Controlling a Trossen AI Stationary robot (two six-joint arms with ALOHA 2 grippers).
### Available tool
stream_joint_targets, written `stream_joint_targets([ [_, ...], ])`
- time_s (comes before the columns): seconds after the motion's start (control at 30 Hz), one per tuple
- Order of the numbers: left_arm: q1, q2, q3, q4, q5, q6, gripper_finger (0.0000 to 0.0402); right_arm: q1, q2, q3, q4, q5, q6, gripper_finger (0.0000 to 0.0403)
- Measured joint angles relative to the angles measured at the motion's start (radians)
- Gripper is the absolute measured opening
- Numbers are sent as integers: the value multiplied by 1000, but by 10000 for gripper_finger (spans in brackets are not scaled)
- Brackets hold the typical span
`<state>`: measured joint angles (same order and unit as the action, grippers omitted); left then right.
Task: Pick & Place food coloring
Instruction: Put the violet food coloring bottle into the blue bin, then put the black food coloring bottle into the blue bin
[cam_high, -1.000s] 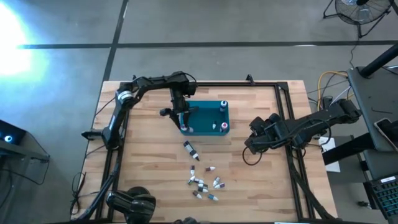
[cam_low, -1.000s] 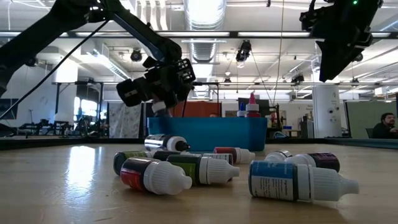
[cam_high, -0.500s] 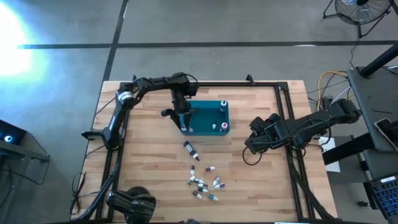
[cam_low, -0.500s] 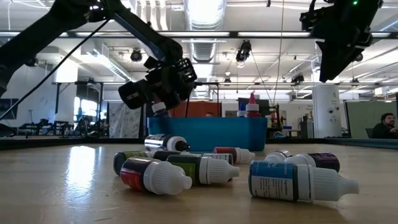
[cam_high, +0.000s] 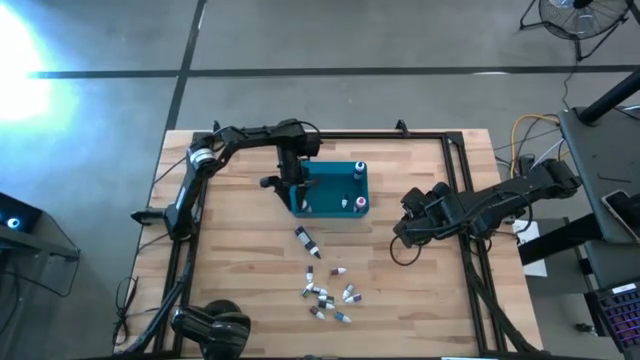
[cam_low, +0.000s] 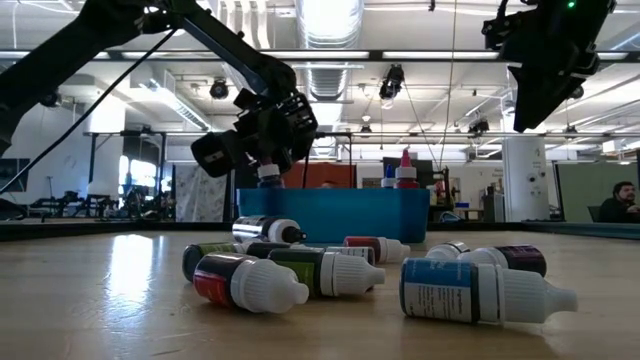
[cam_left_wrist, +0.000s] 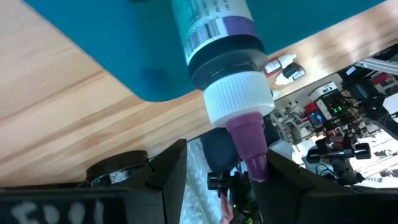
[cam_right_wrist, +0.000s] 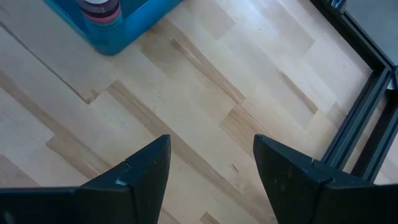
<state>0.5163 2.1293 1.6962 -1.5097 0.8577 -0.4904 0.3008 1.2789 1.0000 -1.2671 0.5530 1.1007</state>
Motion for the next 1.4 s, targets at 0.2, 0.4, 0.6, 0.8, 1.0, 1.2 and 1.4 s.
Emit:
stream_joint_targets([
  [0.2,-2,-2,35,21,23,16,142,0,0,0,2,0,0,224],
  [0.4,-2,-2,125,59,16,17,142,0,0,0,2,0,6,224],
  [0.6,-6,-4,185,42,-38,85,142,0,0,-2,0,-12,19,224],
  [0.8,-105,-77,203,-61,-346,357,142,0,0,-4,-2,-12,11,224],
  [1.0,-266,-230,121,8,-609,505,142,0,0,-5,0,-11,-41,224],
  [1.2,-447,-433,-113,302,-662,565,142,0,0,-9,80,-28,-75,224],
  [1.4,-562,-644,-411,520,-769,281,142,0,14,-42,390,-151,-130,224],
])
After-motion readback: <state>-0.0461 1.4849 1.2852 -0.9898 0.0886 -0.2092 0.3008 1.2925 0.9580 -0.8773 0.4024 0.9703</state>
